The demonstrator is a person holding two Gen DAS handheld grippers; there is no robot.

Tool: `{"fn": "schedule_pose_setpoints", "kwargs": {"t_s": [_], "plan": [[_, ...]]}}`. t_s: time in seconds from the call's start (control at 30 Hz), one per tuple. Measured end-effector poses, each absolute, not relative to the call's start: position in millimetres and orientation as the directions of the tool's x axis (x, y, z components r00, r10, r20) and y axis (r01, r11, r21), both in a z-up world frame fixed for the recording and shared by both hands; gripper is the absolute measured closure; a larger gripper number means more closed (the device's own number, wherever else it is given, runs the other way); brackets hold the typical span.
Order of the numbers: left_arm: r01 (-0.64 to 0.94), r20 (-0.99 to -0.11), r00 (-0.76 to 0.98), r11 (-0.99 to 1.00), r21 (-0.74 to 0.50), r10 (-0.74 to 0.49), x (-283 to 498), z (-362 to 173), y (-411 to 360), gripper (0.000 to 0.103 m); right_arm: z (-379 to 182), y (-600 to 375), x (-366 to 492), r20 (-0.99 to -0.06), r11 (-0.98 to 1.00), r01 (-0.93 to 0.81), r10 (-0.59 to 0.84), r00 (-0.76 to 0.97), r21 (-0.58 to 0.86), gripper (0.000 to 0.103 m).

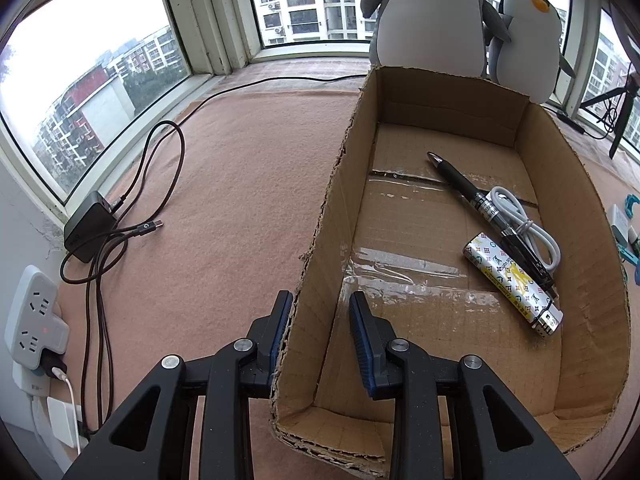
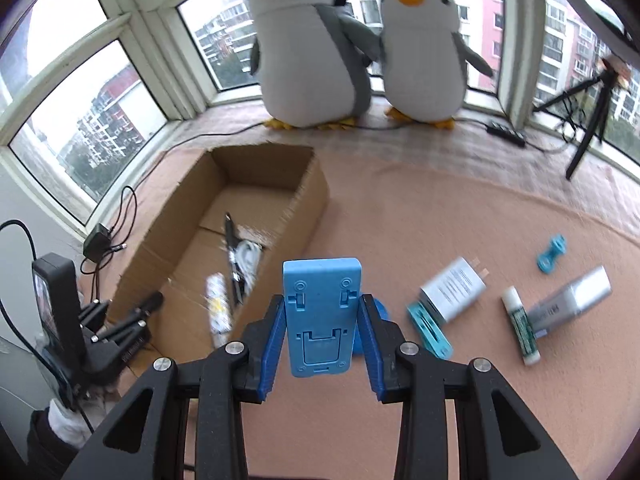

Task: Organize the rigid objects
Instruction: 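Carry the blue phone stand with the right gripper into the box and release, then move the right gripper to the blue round case and grasp it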

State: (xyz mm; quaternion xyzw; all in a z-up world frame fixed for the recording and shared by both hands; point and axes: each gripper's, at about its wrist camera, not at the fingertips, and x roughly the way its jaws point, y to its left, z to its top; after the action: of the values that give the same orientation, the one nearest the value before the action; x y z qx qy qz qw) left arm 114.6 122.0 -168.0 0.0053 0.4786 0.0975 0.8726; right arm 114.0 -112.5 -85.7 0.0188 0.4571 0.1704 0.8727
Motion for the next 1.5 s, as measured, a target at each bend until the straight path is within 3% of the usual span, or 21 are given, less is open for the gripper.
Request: {"fn": "schedule_pose_setpoints", "kwargs": {"t_s": [0.27,0.93,0.97,1.0,1.07,1.5], "plan": [[-0.165,-0.834,0.523,0.981,0.102,0.175,115,-168,122,0.072,-65,-62,136,-0.765,0.915,-0.377,0.346,0.544,0.146,0.070],[-0.168,-0.834,0.524,0.981,0.101,0.175,115,-168,122,0.072,-95,-25,166,-0.807,0.907,-0.403,0.324,0.493,0.118,0.069],[-0.168,-0.834,0.524,0.981,0.101,0.176,115,-168,122,0.072,-94,-25,166,-0.807,0.905,-0.408,0.331,0.489,0.124,0.062],[-0.168,-0.834,0.524,0.981,0.101,0.176,115,-168,122,0.072,-93,-26,166,-0.804,0.902,-0.411,0.338,0.489,0.130,0.047],[-0.167,-0.834,0.523,0.981,0.101,0.176,116,-168,122,0.072,-89,-27,163,-0.789,0.899,-0.418,0.350,0.505,0.131,0.032],[-0.168,-0.833,0.524,0.980,0.104,0.178,116,-169,122,0.072,-75,-49,153,-0.765,0.904,-0.405,0.356,0.537,0.136,0.031]]}}
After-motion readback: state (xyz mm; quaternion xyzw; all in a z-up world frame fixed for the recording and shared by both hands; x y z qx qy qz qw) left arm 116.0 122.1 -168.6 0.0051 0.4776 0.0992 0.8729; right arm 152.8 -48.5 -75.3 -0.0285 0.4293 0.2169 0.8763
